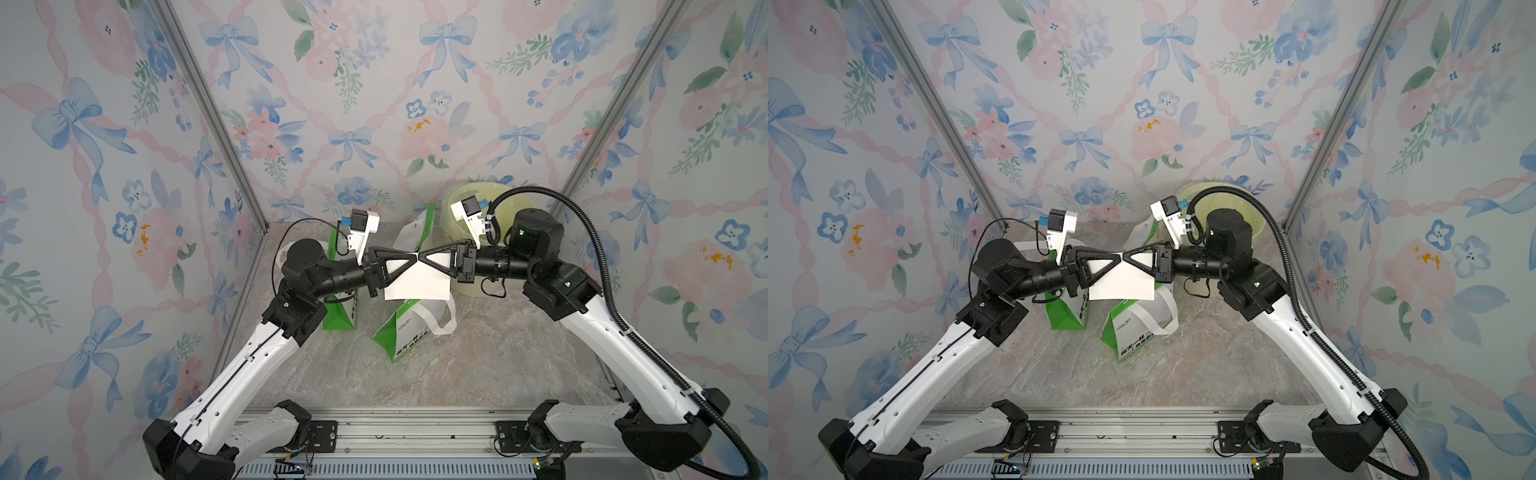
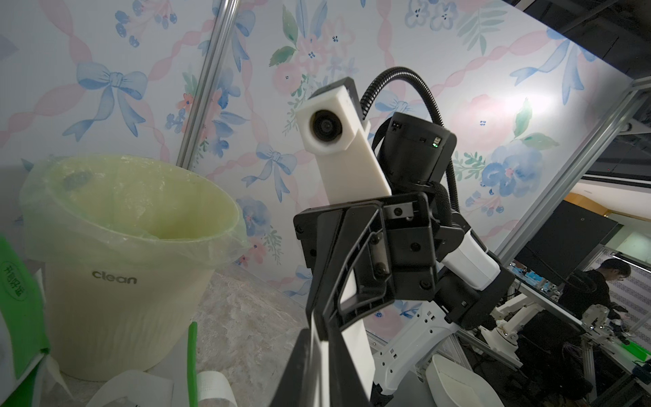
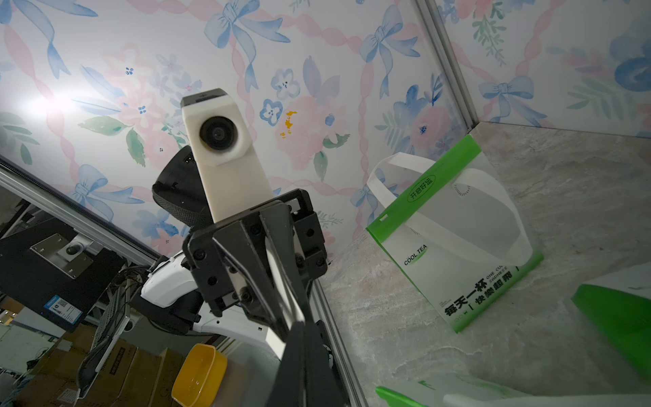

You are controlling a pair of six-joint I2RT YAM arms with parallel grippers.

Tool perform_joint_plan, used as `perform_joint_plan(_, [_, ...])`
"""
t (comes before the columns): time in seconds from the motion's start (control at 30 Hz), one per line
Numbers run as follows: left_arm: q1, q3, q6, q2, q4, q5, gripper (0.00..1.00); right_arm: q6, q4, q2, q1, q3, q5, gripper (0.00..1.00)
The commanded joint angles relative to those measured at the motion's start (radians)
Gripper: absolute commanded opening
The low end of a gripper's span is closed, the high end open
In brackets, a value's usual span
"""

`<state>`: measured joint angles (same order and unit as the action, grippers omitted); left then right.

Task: Shred takeout receipts and throw away
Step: Shred the takeout receipt.

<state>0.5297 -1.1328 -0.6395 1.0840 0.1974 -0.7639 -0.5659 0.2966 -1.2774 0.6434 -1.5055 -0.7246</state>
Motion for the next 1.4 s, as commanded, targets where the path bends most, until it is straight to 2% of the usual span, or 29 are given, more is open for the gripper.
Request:
perform_joint_plan(0.0, [0.004, 0.011, -0.041, 0.002, 0.030, 0.035, 0.16, 0.041, 0.046, -0.012, 0.009, -0.014, 0.011, 0.00])
perform_joint_plan(0.1, [0.004, 0.007, -0.063, 0.011, 0.034, 0.045, 0.15, 0.052, 0.055, -0.017, 0.009, -0.018, 0.011, 0.00])
perform_joint_plan(0.27, [0.004, 0.016, -0.077, 0.030, 0.033, 0.042, 0.02, 0.062, 0.058, -0.026, 0.014, -0.034, 0.018, 0.00])
perform_joint_plan(0.33, [0.004, 0.017, -0.084, 0.034, 0.034, 0.035, 0.00, 0.074, 0.071, -0.032, 0.015, -0.043, 0.028, 0.00])
perform_joint_plan(0.5, [0.005, 0.029, -0.103, 0.031, 0.033, 0.034, 0.12, 0.095, 0.084, -0.044, 0.016, -0.067, 0.044, 0.00])
perform_joint_plan(0.63, [0.004, 0.035, -0.108, 0.025, 0.033, 0.044, 0.14, 0.100, 0.085, -0.046, 0.016, -0.070, 0.049, 0.00])
perform_joint_plan(0.7, [0.005, 0.038, -0.109, 0.025, 0.035, 0.048, 0.11, 0.101, 0.085, -0.045, 0.016, -0.070, 0.049, 0.00])
perform_joint_plan(0.77, [0.005, 0.033, -0.112, 0.026, 0.035, 0.054, 0.00, 0.107, 0.088, -0.043, 0.015, -0.071, 0.056, 0.00])
perform_joint_plan(0.83, [0.004, 0.030, -0.124, 0.027, 0.034, 0.070, 0.00, 0.119, 0.101, -0.045, 0.018, -0.077, 0.065, 0.00])
perform_joint_plan(0.93, [0.004, 0.017, -0.216, 0.034, 0.035, 0.141, 0.00, 0.202, 0.147, -0.048, 0.032, -0.101, 0.109, 0.00])
perform_joint_plan(1.1, [0.034, 0.055, -0.486, 0.048, 0.036, 0.272, 0.00, 0.528, 0.189, -0.036, 0.098, -0.131, 0.291, 0.00])
perform_joint_plan(1.27, [0.039, 0.117, -0.552, 0.036, 0.033, 0.325, 0.00, 0.696, 0.042, 0.026, 0.132, -0.053, 0.280, 0.00])
perform_joint_plan(1.37, [0.039, 0.128, -0.557, 0.051, 0.034, 0.332, 0.00, 0.716, -0.010, 0.058, 0.151, -0.020, 0.259, 0.00])
